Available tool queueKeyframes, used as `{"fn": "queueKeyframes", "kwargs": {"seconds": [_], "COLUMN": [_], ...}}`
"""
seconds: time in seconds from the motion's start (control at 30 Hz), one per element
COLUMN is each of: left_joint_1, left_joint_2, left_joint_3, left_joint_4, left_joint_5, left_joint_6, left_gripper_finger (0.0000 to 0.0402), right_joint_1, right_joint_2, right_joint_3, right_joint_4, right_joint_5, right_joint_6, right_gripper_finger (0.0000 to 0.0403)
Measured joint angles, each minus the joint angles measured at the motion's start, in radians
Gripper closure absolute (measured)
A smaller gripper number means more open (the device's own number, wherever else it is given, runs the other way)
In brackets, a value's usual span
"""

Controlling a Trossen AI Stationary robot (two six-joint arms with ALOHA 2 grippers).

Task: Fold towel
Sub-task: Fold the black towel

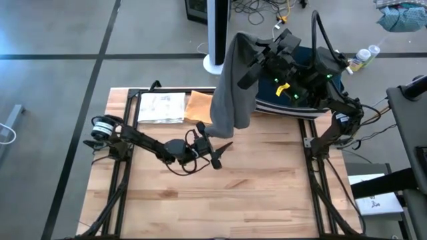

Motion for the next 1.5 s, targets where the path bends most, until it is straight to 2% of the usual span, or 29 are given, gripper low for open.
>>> {"fn": "queueKeyframes", "kwargs": {"seconds": [0.17, 0.3, 0.43, 0.6, 0.77, 0.87, 0.97, 1.13, 1.27, 1.4, 1.5], "left_joint_1": [0.007, 0.007, 0.008, 0.009, -0.031, -0.088, -0.160, -0.258, -0.265, -0.255, -0.255], "left_joint_2": [0.000, 0.000, 0.000, 0.000, -0.065, -0.188, -0.364, -0.730, -0.986, -1.142, -1.205], "left_joint_3": [0.009, 0.017, 0.059, 0.133, 0.125, 0.078, 0.006, -0.090, -0.121, -0.130, -0.111], "left_joint_4": [0.000, -0.002, -0.056, -0.197, -0.298, -0.340, -0.395, -0.545, -0.691, -0.785, -0.864], "left_joint_5": [-0.013, -0.003, 0.001, 0.018, 0.021, 0.060, 0.078, 0.072, 0.069, 0.046, 0.043], "left_joint_6": [-0.041, -0.084, -0.109, -0.132, -0.206, -0.227, -0.231, -0.270, -0.372, -0.430, -0.472], "left_gripper_finger": [0.0174, 0.0197, 0.0257, 0.0380, 0.0394, 0.0398, 0.0399, 0.0400, 0.0400, 0.0401, 0.0401], "right_joint_1": [0.000, 0.000, 0.000, 0.000, 0.011, 0.024, 0.038, 0.073, 0.109, 0.154, 0.183], "right_joint_2": [0.001, 0.002, 0.002, 0.002, -0.010, -0.038, -0.066, -0.090, -0.085, -0.049, -0.024], "right_joint_3": [0.000, 0.000, 0.000, 0.000, 0.000, 0.000, 0.000, 0.000, 0.000, -0.002, -0.003], "right_joint_4": [0.002, 0.002, 0.004, 0.011, -0.025, -0.138, -0.316, -0.677, -0.943, -1.094, -1.175], "right_joint_5": [0.000, 0.000, 0.001, 0.006, 0.044, 0.059, 0.065, 0.060, 0.050, -0.018, -0.099], "right_joint_6": [0.000, 0.000, 0.000, -0.009, -0.106, -0.155, -0.141, -0.018, 0.121, 0.220, 0.275], "right_gripper_finger": [0.0403, 0.0403, 0.0403, 0.0403, 0.0403, 0.0403, 0.0403, 0.0403, 0.0403, 0.0403, 0.0403]}}
